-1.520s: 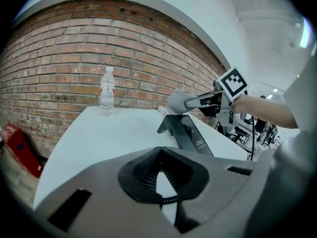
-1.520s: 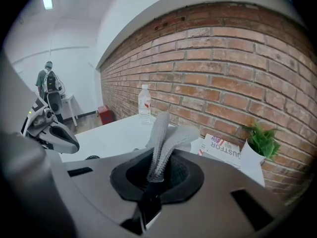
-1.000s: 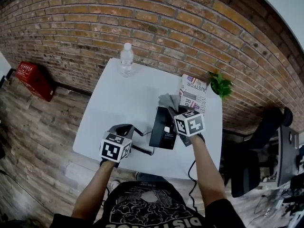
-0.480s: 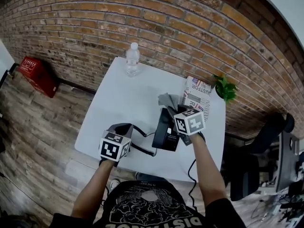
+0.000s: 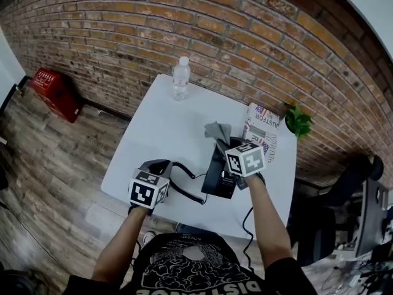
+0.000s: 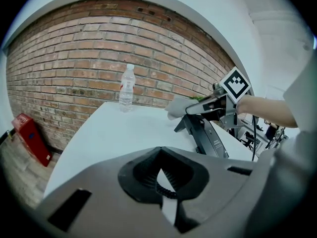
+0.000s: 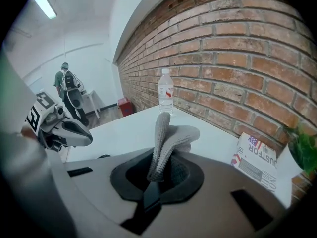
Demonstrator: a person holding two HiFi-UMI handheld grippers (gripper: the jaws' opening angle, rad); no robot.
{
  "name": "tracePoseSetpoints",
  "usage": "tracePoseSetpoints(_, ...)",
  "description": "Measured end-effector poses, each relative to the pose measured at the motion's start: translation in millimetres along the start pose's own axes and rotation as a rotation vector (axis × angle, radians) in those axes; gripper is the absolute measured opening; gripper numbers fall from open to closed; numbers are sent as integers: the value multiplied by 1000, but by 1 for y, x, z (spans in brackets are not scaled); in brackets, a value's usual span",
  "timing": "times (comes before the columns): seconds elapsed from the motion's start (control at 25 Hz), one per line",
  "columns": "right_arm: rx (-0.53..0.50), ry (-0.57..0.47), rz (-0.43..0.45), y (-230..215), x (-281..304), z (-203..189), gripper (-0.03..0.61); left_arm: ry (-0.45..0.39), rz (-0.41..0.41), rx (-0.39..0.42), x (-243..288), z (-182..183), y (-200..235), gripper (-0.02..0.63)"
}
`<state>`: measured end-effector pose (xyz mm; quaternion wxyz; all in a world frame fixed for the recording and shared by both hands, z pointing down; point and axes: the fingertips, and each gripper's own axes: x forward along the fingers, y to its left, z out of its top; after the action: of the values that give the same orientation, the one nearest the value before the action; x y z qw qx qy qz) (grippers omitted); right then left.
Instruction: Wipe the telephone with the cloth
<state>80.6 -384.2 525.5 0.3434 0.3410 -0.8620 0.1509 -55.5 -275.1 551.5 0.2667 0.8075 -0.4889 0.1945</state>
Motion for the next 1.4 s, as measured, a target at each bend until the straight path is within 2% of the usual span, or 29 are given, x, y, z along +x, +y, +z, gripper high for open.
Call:
tracePoseSetpoints(0.48, -22, -21, 52, 31, 15, 15, 11, -18, 63, -23, -25, -1, 19, 6)
tracePoseSetpoints(0.84, -10, -120, 75, 71, 0, 40, 11, -28, 98, 4, -61, -1, 27, 6)
tracePoseSetpoints(1.4, 75, -290, -93, 111, -81, 42, 11, -100, 33, 76, -113, 6, 15, 6)
